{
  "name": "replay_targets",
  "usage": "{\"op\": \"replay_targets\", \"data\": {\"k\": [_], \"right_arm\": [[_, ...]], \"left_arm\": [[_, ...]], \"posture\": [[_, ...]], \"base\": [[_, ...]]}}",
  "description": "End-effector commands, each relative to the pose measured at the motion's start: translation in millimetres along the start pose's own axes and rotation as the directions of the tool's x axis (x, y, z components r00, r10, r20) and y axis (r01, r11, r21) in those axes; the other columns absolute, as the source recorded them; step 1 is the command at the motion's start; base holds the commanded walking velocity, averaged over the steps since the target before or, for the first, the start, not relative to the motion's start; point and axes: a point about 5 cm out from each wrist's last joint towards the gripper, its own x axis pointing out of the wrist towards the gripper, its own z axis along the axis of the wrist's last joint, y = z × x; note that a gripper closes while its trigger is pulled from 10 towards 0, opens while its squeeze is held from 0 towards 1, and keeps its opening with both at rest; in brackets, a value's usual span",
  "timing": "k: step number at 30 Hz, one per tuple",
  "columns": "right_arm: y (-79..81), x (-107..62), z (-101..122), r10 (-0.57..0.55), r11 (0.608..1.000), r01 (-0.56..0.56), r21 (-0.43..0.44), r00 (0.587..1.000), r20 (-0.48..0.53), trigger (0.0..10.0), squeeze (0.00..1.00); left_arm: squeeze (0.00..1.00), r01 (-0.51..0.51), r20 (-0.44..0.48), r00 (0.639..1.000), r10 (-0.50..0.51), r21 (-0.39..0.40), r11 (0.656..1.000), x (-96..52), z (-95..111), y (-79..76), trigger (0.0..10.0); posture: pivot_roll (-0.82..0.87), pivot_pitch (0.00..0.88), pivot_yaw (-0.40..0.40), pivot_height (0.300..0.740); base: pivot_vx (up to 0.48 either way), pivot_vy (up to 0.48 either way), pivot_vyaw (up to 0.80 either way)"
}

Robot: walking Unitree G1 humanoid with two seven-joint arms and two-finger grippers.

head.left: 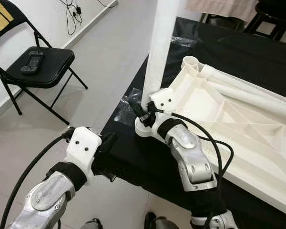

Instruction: Building children table

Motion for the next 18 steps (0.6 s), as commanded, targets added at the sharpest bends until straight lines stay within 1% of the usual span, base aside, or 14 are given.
{"op": "replay_targets", "data": {"k": [1, 3, 4, 5, 6, 7, 8, 9, 10, 11, 14, 15, 17, 18], "right_arm": [[3.0, 0.8, -25, 0.057, 0.996, -0.049, 0.077, 0.991, -0.118, 10.0, 1.0], [0.6, 7.5, -7, 0.145, 0.983, -0.144, 0.112, 0.989, -0.008, 10.0, 1.0], [0.6, 7.5, -7, 0.145, 0.983, -0.144, 0.112, 0.989, -0.008, 10.0, 1.0], [-1.4, 10.2, 1, 0.199, 0.971, -0.203, 0.123, 0.979, 0.046, 10.0, 1.0], [-8.1, 12.6, 11, 0.248, 0.958, -0.26, 0.126, 0.964, 0.097, 10.0, 0.19], [-12.9, 13.9, 17, 0.28, 0.947, -0.296, 0.125, 0.951, 0.132, 10.0, 0.19], [-19.8, 15.2, 22, 0.349, 0.924, -0.366, 0.107, 0.925, 0.148, 10.0, 0.0], [-19.8, 15.2, 22, 0.349, 0.924, -0.366, 0.107, 0.925, 0.148, 10.0, 0.0], [-24.5, 15.8, 25, 0.392, 0.908, -0.408, 0.093, 0.907, 0.153, 10.0, 0.0], [-24.5, 15.8, 25, 0.392, 0.908, -0.408, 0.093, 0.907, 0.153, 10.0, 0.0], [-26.0, 14.9, 29, 0.584, 0.806, -0.592, 0.026, 0.801, 0.132, 10.0, 0.0], [-26.0, 14.9, 29, 0.584, 0.806, -0.592, 0.026, 0.801, 0.132, 10.0, 0.0], [-26.1, 15.9, 30, 0.657, 0.749, -0.662, -0.001, 0.743, 0.126, 10.0, 0.0], [-26.9, 17.1, 31, 0.677, 0.731, -0.682, -0.006, 0.724, 0.13, 10.0, 0.0]], "left_arm": [[0.0, 0.005, -0.013, 1.0, -0.005, 0.002, 1.0, -0.5, -2, -1.0, 10.0], [0.0, 0.011, -0.012, 1.0, -0.011, 0.001, 1.0, 0.4, -2, -2.6, 10.0], [0.0, 0.011, -0.012, 1.0, -0.011, 0.001, 1.0, 0.4, -2, -2.6, 10.0], [0.0, 0.011, -0.011, 1.0, -0.011, 0.0, 1.0, 0.6, -2, -2.8, 10.0], [0.0, 0.009, -0.009, 1.0, -0.009, 0.0, 1.0, 1.0, -2, -2.4, 10.0], [0.0, 0.008, -0.008, 1.0, -0.008, 0.001, 1.0, 1.2, -2, -2.2, 10.0], [0.0, 0.003, -0.006, 1.0, -0.003, 0.003, 1.0, 1.3, -2, -1.4, 10.0], [0.0, 0.003, -0.006, 1.0, -0.003, 0.003, 1.0, 1.3, -2, -1.4, 10.0], [0.0, -0.001, -0.005, 1.0, 0.001, 0.005, 1.0, 1.4, -1, -1.0, 10.0], [0.0, -0.001, -0.005, 1.0, 0.001, 0.005, 1.0, 1.4, -1, -1.0, 10.0], [0.0, -0.016, -0.001, 1.0, 0.016, 0.008, 1.0, 1.0, -1, 1.6, 10.0], [0.0, -0.016, -0.001, 1.0, 0.016, 0.008, 1.0, 1.0, -1, 1.6, 10.0], [0.0, -0.015, 0.0, 1.0, 0.016, 0.008, 1.0, 1.4, -1, 0.9, 10.0], [0.0, -0.015, 0.0, 1.0, 0.015, 0.007, 1.0, 1.5, -1, 0.6, 10.0]], "posture": [[0.13, 0.289, -0.12, 0.74], [0.13, 0.286, -0.123, 0.74], [0.13, 0.286, -0.123, 0.74], [0.13, 0.286, -0.123, 0.74], [0.13, 0.283, -0.127, 0.74], [0.13, 0.283, -0.127, 0.74], [0.14, 0.281, -0.132, 0.74], [0.14, 0.281, -0.132, 0.74], [0.14, 0.281, -0.134, 0.74], [0.14, 0.281, -0.134, 0.74], [0.14, 0.276, -0.136, 0.74], [0.14, 0.276, -0.136, 0.74], [0.14, 0.273, -0.137, 0.74], [0.14, 0.273, -0.137, 0.74]], "base": [[0.0, 0.0, 0.0], [0.0, 0.0, 0.0], [0.0, 0.0, 0.0], [0.0, 0.0, 0.0], [0.0, 0.0, 0.0], [0.0, 0.0, 0.0], [0.0, 0.0, 0.0], [0.0, 0.0, 0.0], [0.0, 0.0, 0.0], [0.0, 0.0, 0.0], [0.0, 0.0, 0.0], [0.0, 0.0, 0.0], [0.0, 0.0, 0.0], [0.0, 0.0, 0.0]]}}
